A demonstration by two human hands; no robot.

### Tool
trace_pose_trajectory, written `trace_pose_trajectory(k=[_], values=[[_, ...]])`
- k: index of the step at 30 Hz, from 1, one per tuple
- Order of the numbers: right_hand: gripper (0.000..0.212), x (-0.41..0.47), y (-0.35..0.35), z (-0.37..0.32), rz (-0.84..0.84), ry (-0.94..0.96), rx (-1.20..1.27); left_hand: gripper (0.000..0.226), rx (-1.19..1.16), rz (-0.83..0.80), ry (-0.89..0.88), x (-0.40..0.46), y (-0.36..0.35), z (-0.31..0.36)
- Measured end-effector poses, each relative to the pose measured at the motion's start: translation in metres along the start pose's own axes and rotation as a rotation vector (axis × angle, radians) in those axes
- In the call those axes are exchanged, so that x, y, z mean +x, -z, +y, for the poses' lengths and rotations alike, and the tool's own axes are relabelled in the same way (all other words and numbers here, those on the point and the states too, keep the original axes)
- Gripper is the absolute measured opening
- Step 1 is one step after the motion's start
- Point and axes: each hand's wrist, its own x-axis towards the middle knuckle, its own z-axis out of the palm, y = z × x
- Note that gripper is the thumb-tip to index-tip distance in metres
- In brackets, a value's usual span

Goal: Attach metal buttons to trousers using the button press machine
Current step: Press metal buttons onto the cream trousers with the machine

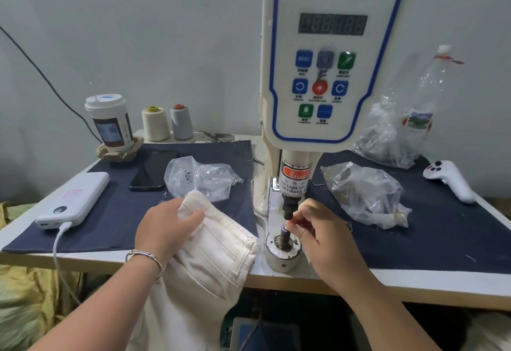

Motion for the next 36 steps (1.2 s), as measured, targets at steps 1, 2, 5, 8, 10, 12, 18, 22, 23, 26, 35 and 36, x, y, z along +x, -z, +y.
trace_pose_trajectory(k=[1, 2, 5, 8, 10, 12, 18, 22, 23, 26, 35, 36], values=[[0.016, 0.0, 0.0, 0.001, -0.004, -0.001, -0.002, 0.043, 0.002, -0.001, -0.001, 0.0, 0.0, 0.0], [0.017, 0.001, 0.0, 0.001, -0.005, 0.0, -0.003, 0.043, 0.003, -0.002, -0.004, 0.0, 0.0, 0.0], [0.02, 0.002, 0.001, 0.0, -0.014, 0.008, -0.024, 0.043, 0.007, -0.005, -0.008, 0.001, -0.001, 0.0], [0.021, 0.004, 0.004, 0.001, -0.034, -0.001, -0.064, 0.044, 0.01, -0.002, -0.008, 0.001, -0.001, 0.0], [0.021, 0.006, 0.005, 0.001, -0.048, -0.012, -0.085, 0.043, 0.015, 0.004, -0.011, 0.001, -0.001, 0.0], [0.022, 0.007, 0.006, -0.001, -0.053, -0.021, -0.078, 0.043, 0.015, 0.008, -0.015, 0.001, -0.002, 0.0], [0.012, 0.005, 0.008, -0.003, -0.033, -0.029, -0.023, 0.038, 0.003, 0.014, -0.01, 0.001, -0.002, -0.002], [0.006, -0.006, 0.011, -0.005, 0.088, -0.047, 0.021, 0.036, -0.041, -0.035, 0.014, 0.0, 0.002, 0.002], [0.006, -0.011, 0.011, -0.007, 0.142, -0.064, 0.039, 0.033, -0.065, -0.056, 0.029, -0.002, 0.005, 0.003], [0.005, -0.03, 0.01, -0.019, 0.241, -0.061, 0.086, 0.027, -0.368, -0.134, 0.113, -0.008, 0.022, 0.011], [0.029, -0.061, 0.01, -0.08, 0.154, 0.171, 0.116, 0.03, -0.903, -0.791, 0.124, -0.068, 0.124, 0.052], [0.039, -0.062, 0.012, -0.087, 0.116, 0.187, 0.128, 0.031, -0.893, -0.835, 0.086, -0.076, 0.133, 0.059]])
